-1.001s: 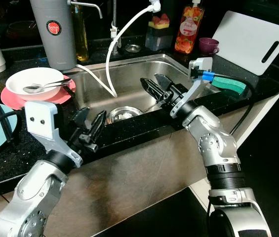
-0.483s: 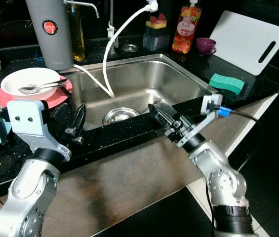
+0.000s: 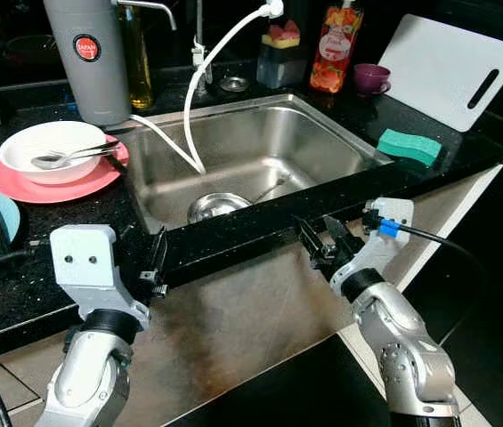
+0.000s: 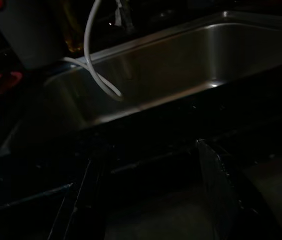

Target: Kitchen organization

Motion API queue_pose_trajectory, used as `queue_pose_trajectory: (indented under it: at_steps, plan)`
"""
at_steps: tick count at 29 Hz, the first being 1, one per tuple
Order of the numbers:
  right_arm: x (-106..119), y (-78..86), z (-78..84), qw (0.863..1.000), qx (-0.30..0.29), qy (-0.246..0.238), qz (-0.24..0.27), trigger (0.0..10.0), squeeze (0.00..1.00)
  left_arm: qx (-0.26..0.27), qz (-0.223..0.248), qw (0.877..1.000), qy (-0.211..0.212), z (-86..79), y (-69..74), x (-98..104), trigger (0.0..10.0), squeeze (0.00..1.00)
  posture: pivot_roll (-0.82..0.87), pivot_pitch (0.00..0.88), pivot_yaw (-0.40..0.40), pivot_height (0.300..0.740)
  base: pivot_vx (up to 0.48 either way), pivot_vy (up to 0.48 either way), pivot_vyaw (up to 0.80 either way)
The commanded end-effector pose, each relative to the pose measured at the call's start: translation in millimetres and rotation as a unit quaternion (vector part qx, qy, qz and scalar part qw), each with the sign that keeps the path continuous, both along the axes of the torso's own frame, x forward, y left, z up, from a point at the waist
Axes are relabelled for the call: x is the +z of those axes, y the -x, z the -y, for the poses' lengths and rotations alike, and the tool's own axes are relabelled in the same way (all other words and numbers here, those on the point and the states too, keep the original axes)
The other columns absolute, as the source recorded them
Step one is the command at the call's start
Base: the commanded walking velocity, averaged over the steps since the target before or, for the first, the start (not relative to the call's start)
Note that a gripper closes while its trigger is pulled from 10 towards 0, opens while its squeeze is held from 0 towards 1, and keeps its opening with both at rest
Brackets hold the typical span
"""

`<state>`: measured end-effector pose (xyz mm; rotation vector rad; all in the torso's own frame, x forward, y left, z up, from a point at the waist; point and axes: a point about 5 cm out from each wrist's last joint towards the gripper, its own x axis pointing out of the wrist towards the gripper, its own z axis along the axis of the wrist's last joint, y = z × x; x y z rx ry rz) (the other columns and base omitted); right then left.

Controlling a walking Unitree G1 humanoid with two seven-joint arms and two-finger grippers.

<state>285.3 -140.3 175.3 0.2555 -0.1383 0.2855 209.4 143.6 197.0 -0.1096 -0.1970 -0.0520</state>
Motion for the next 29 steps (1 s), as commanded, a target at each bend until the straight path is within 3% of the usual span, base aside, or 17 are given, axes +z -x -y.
queue_pose_trajectory:
  at_steps: [1,5,17,29]
  plan:
    - [3,2.1,-0.6,1.0,-0.01,0.01,0.01,10.0,0.0,0.017,0.003,1.0,-0.012,-0.5,1.6,-1,10.0,0.0,0.14,0.021,-0.044,0.74,0.0,0.0,0.0]
    - [4,2.5,-1.2,0.999,-0.023,0.017,0.014,10.0,0.0,0.021,0.001,0.999,-0.024,1.9,2.4,-3,10.0,0.0,0.15,0.019,-0.038,0.74,0.0,0.0,0.0]
    - [5,3.8,-6.7,0.999,-0.02,0.023,0.018,10.0,0.0,0.033,0.006,0.999,-0.031,2.2,2.2,-5,10.0,0.0,0.15,0.015,-0.035,0.74,0.0,0.0,0.8]
    - [5,4.1,-7.3,0.999,-0.017,0.02,0.021,10.0,0.0,0.046,0.039,0.997,-0.038,-9.9,-10.3,13,10.0,0.0,0.15,0.005,-0.043,0.74,0.0,0.0,0.8]
